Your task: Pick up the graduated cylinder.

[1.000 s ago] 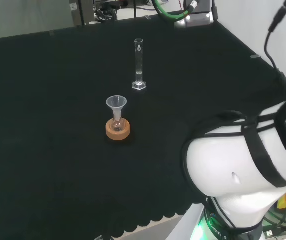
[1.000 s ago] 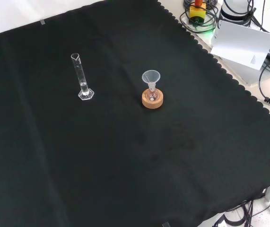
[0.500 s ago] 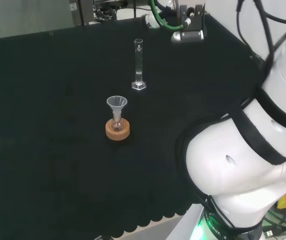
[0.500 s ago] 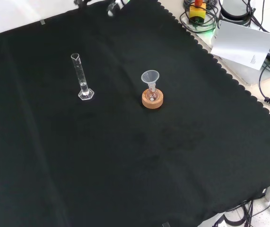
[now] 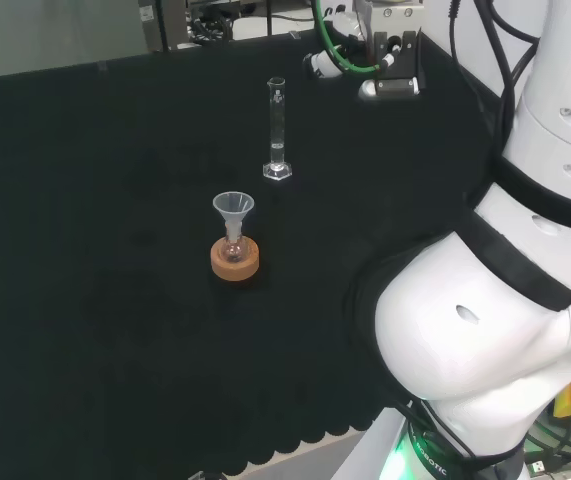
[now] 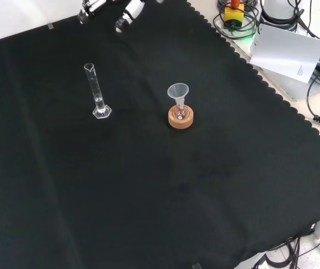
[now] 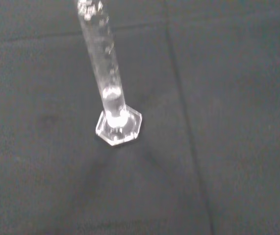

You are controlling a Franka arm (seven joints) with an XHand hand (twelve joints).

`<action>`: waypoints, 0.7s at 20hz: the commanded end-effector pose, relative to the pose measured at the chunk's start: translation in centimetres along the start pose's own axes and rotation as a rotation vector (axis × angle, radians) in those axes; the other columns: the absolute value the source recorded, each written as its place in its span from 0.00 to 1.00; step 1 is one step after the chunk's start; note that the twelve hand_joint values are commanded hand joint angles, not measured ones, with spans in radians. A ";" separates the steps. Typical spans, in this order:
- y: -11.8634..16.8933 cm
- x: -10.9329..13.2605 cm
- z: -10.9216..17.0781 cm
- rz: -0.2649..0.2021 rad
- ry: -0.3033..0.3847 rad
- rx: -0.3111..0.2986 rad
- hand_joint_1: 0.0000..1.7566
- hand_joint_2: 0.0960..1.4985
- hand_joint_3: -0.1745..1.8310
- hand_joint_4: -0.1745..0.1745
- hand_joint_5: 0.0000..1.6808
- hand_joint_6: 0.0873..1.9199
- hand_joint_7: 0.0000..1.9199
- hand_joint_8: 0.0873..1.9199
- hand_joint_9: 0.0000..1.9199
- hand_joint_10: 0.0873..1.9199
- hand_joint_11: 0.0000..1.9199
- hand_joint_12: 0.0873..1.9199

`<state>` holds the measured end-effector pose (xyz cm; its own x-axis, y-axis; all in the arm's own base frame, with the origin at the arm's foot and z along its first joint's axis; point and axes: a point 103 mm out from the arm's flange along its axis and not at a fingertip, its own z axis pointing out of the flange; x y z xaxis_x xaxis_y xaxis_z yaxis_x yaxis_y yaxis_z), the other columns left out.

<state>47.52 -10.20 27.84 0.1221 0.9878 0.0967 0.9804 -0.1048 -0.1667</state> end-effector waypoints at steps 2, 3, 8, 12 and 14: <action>7.8 -0.6 6.5 -0.122 0.208 -0.059 0.27 0.79 0.03 0.39 0.14 0.00 0.02 0.27 0.15 0.34 0.07 0.71; 7.9 -0.7 6.8 -0.122 0.217 -0.066 0.28 0.79 0.03 0.39 0.14 0.00 0.02 0.27 0.15 0.34 0.07 0.71; 8.5 -1.2 8.1 -0.158 0.332 -0.117 0.33 0.76 0.01 0.38 0.16 0.00 0.06 0.29 0.20 0.33 0.10 0.70; 9.1 -1.4 9.5 -0.216 0.440 -0.119 0.40 0.73 0.00 0.37 0.19 0.00 0.10 0.31 0.24 0.32 0.13 0.69; 9.3 -1.4 10.2 -0.244 0.483 -0.107 0.42 0.71 0.00 0.36 0.19 0.00 0.10 0.31 0.25 0.31 0.14 0.69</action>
<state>52.79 -10.10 19.42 0.0075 0.9206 0.3904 0.9957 0.0291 -0.0876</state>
